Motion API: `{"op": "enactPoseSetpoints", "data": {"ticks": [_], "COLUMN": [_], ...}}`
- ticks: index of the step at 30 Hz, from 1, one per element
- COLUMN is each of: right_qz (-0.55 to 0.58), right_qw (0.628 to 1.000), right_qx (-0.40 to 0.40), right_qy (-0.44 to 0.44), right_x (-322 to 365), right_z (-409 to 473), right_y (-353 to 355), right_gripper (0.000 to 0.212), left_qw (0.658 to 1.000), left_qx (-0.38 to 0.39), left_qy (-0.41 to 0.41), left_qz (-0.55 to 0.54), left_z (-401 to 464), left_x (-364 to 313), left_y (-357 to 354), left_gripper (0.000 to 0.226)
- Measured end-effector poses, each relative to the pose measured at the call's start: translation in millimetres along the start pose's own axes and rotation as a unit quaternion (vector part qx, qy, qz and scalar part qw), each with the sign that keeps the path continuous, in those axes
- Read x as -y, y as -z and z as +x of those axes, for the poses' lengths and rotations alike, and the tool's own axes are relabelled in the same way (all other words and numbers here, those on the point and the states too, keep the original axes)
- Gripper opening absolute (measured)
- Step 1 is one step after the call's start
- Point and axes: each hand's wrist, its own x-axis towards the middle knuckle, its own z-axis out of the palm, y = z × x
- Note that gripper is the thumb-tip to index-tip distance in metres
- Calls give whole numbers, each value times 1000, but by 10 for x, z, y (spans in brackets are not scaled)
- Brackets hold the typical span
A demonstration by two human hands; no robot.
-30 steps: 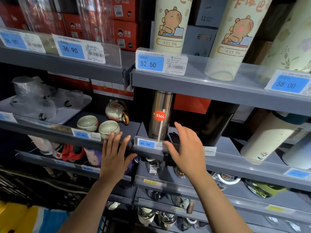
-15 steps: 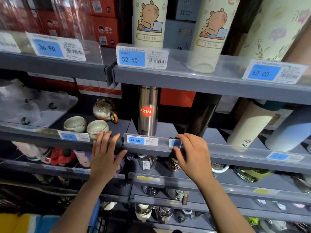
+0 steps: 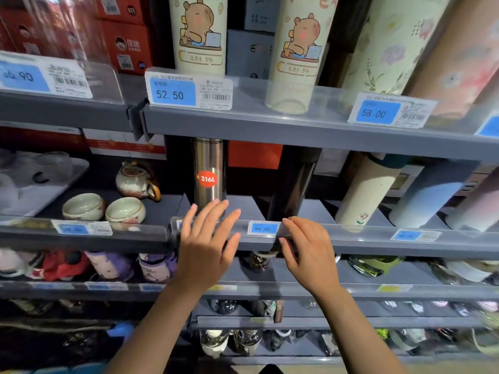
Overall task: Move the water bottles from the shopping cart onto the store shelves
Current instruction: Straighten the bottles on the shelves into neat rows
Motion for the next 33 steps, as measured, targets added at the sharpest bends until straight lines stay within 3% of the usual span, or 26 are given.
{"op": "enactPoseSetpoints", "data": {"ticks": [6, 9, 13, 19, 25, 28, 33], "right_qz": [0, 52, 171, 187, 204, 215, 145], "right_qw": [999, 992, 958, 928, 925, 928, 931], "right_qx": [16, -21, -110, -138, -148, -113, -120], "right_qy": [-46, -112, -204, -292, -284, -281, -313], "right_x": [-110, -65, 118, 334, 283, 250, 315], "right_z": [-38, -5, 290, 691, 695, 692, 716], "right_y": [41, 76, 142, -44, -160, -154, -193], "right_gripper": [35, 42, 71, 97, 90, 89, 100], "left_qw": [998, 995, 993, 989, 985, 983, 983], "left_qx": [30, 50, 51, 75, 75, 62, 56], "left_qy": [-44, -58, -68, -68, -90, -101, -111], "left_qz": [27, 62, 84, 104, 127, 137, 137], "left_z": [-127, -196, -205, -220, -236, -241, -243], "left_x": [41, 89, 133, 151, 191, 214, 222], "left_y": [-338, -423, -500, -518, -540, -559, -571], "left_gripper": [34, 41, 50, 59, 62, 62, 61]}}
